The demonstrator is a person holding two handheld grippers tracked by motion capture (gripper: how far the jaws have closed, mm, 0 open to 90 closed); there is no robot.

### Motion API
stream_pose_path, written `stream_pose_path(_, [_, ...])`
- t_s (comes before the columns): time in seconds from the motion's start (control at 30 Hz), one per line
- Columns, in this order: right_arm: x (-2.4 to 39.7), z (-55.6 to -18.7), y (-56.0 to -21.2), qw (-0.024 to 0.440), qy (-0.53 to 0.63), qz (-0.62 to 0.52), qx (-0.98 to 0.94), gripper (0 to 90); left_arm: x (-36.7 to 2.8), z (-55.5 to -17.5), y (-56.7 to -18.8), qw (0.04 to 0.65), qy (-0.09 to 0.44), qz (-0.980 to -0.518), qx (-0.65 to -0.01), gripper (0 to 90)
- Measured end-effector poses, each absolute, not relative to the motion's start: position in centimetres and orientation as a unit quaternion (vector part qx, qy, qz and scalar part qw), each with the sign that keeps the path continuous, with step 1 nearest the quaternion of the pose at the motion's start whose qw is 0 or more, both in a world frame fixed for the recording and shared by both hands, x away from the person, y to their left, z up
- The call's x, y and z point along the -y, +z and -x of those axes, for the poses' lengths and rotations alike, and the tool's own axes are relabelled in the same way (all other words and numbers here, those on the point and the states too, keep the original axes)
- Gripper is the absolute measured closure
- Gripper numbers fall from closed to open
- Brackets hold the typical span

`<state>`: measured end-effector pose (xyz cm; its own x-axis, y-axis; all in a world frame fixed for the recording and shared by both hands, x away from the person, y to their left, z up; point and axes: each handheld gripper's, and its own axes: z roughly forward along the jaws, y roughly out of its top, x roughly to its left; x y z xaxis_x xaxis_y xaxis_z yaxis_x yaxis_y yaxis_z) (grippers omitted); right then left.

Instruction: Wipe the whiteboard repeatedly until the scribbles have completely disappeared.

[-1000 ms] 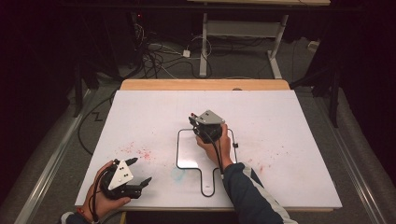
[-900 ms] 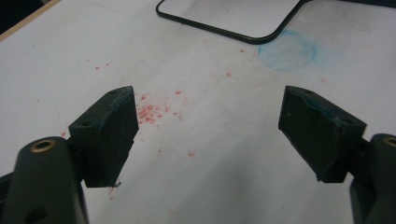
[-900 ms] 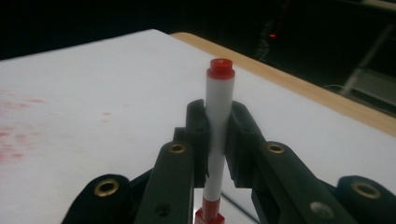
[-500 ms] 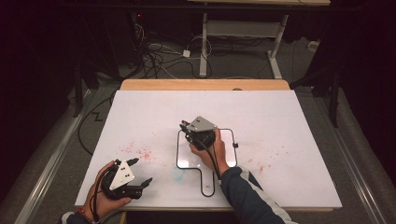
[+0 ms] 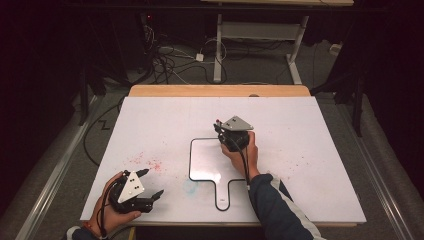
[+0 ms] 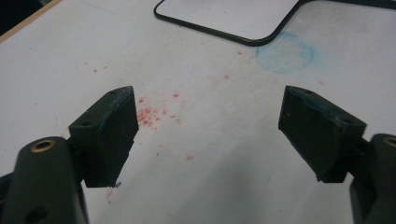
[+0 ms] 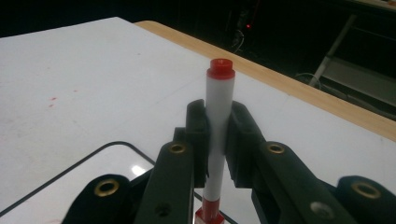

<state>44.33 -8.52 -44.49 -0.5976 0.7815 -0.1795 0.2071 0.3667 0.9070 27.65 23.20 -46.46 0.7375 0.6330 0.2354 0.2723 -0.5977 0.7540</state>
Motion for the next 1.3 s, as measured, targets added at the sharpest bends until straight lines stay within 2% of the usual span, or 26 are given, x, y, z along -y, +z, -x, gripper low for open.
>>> stream_pose_path(0.2, [10.1,-44.3,-44.5,0.345,0.438,-0.331,-0.762,81.4,-23.3,-27.6,-46.5,0.364,0.247,-0.858,-0.265,19.0])
stream_pose_path(0.43, [9.9,-43.8,-44.6,0.317,0.464,-0.321,-0.762,81.4,-23.1,-27.7,-46.4,0.363,0.25,-0.858,-0.264,19.0])
stream_pose_path(0.73, [11.1,-44.1,-44.5,0.337,0.446,-0.338,-0.757,81.4,-23.2,-27.7,-46.5,0.364,0.248,-0.858,-0.266,19.0])
stream_pose_path(0.9, [10.4,-44.0,-44.5,0.339,0.443,-0.324,-0.764,81.4,-23.2,-27.7,-46.4,0.363,0.248,-0.859,-0.264,19.0])
stream_pose_path(1.0, [11.6,-44.3,-44.3,0.346,0.432,-0.338,-0.761,81.3,-23.2,-27.8,-46.5,0.362,0.246,-0.86,-0.264,19.0])
stream_pose_path(1.13, [13.8,-44.6,-44.1,0.344,0.429,-0.371,-0.749,81.4,-23.2,-27.8,-46.6,0.362,0.244,-0.86,-0.264,19.0])
stream_pose_path(1.3, [13.9,-43.9,-44.2,0.328,0.446,-0.369,-0.747,81.3,-23.0,-27.8,-46.6,0.36,0.243,-0.861,-0.263,19.0])
